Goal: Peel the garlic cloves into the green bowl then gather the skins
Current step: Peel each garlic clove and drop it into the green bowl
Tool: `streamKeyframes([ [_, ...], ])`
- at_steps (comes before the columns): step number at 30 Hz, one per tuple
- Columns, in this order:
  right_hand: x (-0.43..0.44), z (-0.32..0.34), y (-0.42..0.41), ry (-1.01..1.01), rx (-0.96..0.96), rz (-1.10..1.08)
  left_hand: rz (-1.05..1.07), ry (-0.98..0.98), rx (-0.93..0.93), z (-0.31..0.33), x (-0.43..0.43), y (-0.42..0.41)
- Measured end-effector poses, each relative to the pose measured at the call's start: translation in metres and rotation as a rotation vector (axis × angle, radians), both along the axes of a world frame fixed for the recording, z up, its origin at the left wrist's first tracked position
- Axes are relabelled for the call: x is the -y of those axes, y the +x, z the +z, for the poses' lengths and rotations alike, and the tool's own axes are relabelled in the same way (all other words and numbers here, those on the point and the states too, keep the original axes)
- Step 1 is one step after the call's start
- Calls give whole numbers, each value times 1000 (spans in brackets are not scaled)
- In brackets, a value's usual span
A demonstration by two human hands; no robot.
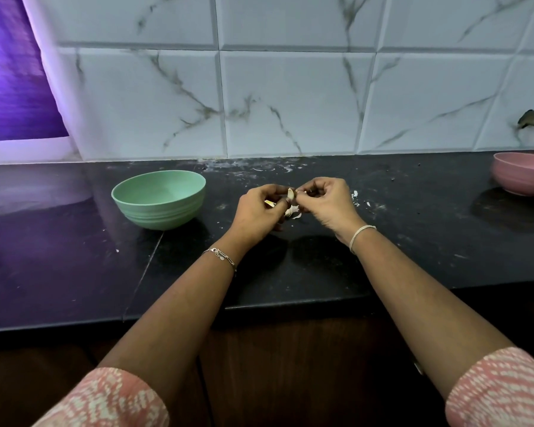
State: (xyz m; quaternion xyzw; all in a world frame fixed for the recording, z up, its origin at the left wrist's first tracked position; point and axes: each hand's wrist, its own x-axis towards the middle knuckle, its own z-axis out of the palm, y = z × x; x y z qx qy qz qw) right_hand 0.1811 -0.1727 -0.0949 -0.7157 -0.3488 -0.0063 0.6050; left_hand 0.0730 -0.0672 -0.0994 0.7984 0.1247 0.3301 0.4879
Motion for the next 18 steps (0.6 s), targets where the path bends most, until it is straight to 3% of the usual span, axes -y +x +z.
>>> streamKeyframes([
  [18, 1, 2, -2, 59, -26, 31, -3, -154, -38, -2, -5, 2],
])
